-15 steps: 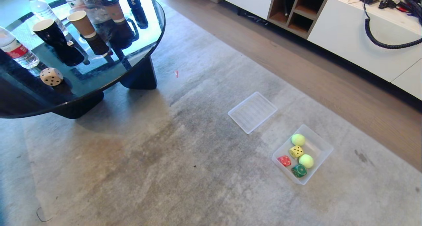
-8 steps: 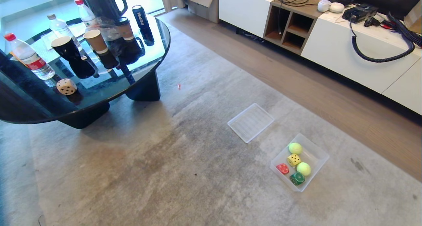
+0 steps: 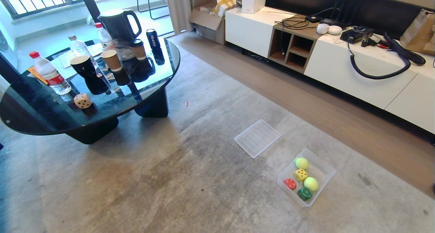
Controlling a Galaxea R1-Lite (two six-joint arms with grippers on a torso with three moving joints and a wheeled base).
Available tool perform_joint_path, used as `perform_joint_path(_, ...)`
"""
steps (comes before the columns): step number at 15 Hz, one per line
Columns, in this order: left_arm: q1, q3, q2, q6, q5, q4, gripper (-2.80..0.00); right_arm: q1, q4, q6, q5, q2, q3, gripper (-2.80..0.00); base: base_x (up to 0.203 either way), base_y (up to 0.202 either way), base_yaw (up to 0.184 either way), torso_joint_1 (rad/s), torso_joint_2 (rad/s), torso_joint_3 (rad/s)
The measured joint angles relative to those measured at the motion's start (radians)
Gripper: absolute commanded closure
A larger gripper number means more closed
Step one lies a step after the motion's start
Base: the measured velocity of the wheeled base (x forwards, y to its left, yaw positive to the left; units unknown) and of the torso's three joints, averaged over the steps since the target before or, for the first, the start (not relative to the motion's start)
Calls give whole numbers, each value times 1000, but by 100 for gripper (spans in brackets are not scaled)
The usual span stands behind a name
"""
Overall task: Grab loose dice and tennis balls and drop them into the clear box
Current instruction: Pick up toys out of the box
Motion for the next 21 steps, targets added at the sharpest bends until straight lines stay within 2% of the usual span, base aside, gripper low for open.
perform_joint_path(10,0,0,0,1,1,0,0,0,0,0,0,0,0,0,0,0,0,2,2,205)
perform_joint_path(14,0,0,0,36,-9,-1,0,0,0,0,0,0,0,0,0,0,0,2,3,193)
perform_joint_path(21,0,0,0,50,-11,-2,0,0,0,0,0,0,0,0,0,0,0,1,0,23)
